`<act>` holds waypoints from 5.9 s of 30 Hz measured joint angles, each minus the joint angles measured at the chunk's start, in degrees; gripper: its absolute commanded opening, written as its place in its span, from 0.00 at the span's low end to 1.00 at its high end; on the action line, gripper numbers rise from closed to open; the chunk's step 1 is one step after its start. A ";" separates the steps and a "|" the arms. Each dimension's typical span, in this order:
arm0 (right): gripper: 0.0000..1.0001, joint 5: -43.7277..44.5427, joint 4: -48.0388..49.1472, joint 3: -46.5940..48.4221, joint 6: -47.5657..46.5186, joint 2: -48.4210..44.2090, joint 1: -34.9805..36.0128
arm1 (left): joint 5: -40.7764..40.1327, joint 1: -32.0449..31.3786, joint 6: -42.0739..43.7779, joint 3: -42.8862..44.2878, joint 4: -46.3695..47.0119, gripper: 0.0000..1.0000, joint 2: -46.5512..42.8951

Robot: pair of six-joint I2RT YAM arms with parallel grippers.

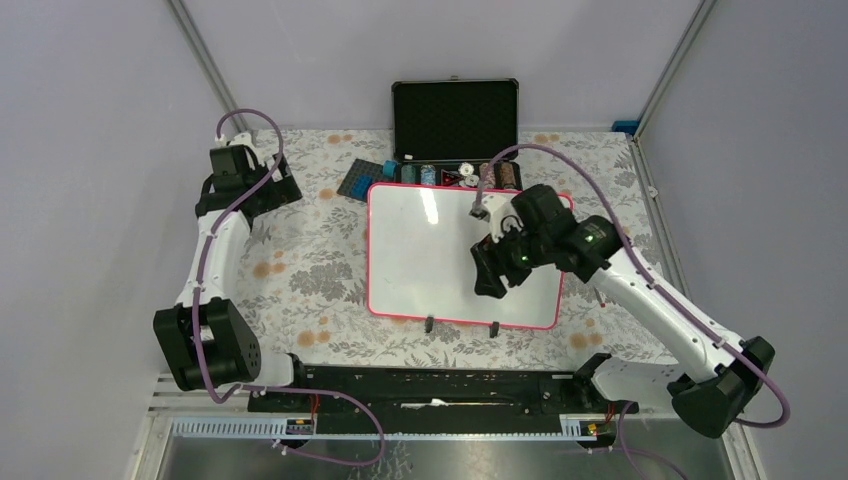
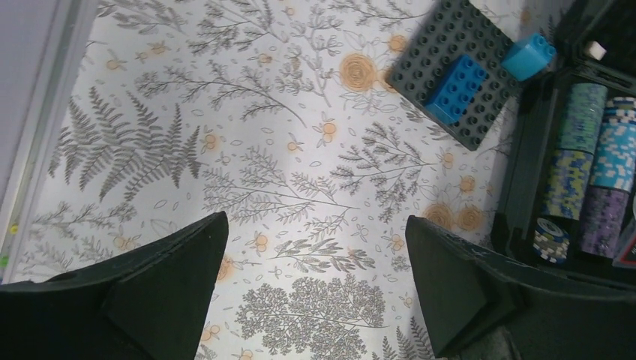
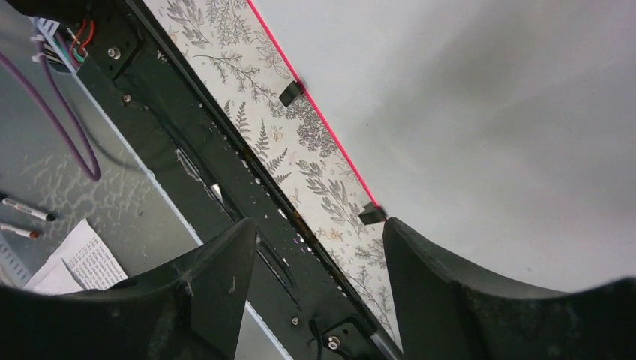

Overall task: Write a sentence on the whiteboard
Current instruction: Move the whiteboard stand to the center of the board.

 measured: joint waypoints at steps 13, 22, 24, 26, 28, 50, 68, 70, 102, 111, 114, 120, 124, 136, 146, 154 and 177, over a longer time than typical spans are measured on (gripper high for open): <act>0.68 21.09 15.23 -8.33 19.82 7.56 24.90 | -10.64 0.26 -4.52 3.58 -5.44 0.99 -0.55; 0.63 26.58 19.43 -7.30 24.46 19.32 32.83 | -14.40 0.26 -7.34 3.80 -6.78 0.99 -0.87; 0.62 27.39 19.82 -7.23 25.81 20.81 32.83 | -14.64 0.26 -7.87 4.00 -7.08 0.99 -1.11; 0.60 27.98 20.15 -6.93 27.32 21.92 32.83 | -14.71 0.26 -8.26 4.50 -7.32 0.99 -1.22; 0.56 28.48 20.65 -6.58 28.61 22.97 32.83 | -14.91 0.28 -8.72 5.01 -7.37 0.99 -1.29; 0.43 34.21 21.73 -3.93 37.44 33.40 29.64 | -17.18 0.31 -11.26 6.23 -7.37 0.99 -4.46; 0.17 34.42 21.94 -2.73 36.52 34.84 29.18 | -17.18 0.31 -11.72 6.21 -7.06 0.99 -5.55; 0.13 34.29 22.05 -2.73 35.80 34.82 29.18 | -17.18 0.31 -11.69 6.21 -7.06 0.99 -5.55; 0.00 23.52 34.56 -8.79 6.49 31.50 29.18 | -11.37 0.31 -10.88 5.79 -4.83 0.99 -6.80; 0.00 17.14 35.10 -8.90 -0.59 31.39 27.12 | -8.52 0.31 -9.38 5.79 -3.80 0.99 -7.15; 0.00 14.82 36.17 -9.81 -2.34 30.95 26.64 | -8.26 0.31 -9.07 5.79 -3.80 0.99 -7.15; 0.00 13.05 37.51 -11.89 -4.55 29.44 27.67 | -8.07 0.31 -9.01 5.79 -3.78 0.99 -7.15; 0.00 10.73 36.48 -12.26 -7.21 28.89 29.40 | -7.87 0.31 -9.03 5.79 -3.78 0.99 -7.15; 0.00 8.63 33.48 -12.98 -14.05 27.63 28.83 | -7.39 0.31 -9.03 5.79 -3.80 0.99 -7.17; 0.00 8.79 33.20 -12.90 -14.43 27.65 25.53 | -6.05 0.31 -9.01 5.79 -3.78 0.99 -7.17; 0.62 8.57 33.00 -12.87 -14.47 27.65 24.68 | -5.33 0.31 -8.96 5.79 -3.78 0.99 -7.15; 1.00 -8.59 14.95 -6.40 -15.91 8.46 1.49 | 6.78 0.31 7.19 14.23 -7.91 0.99 -5.66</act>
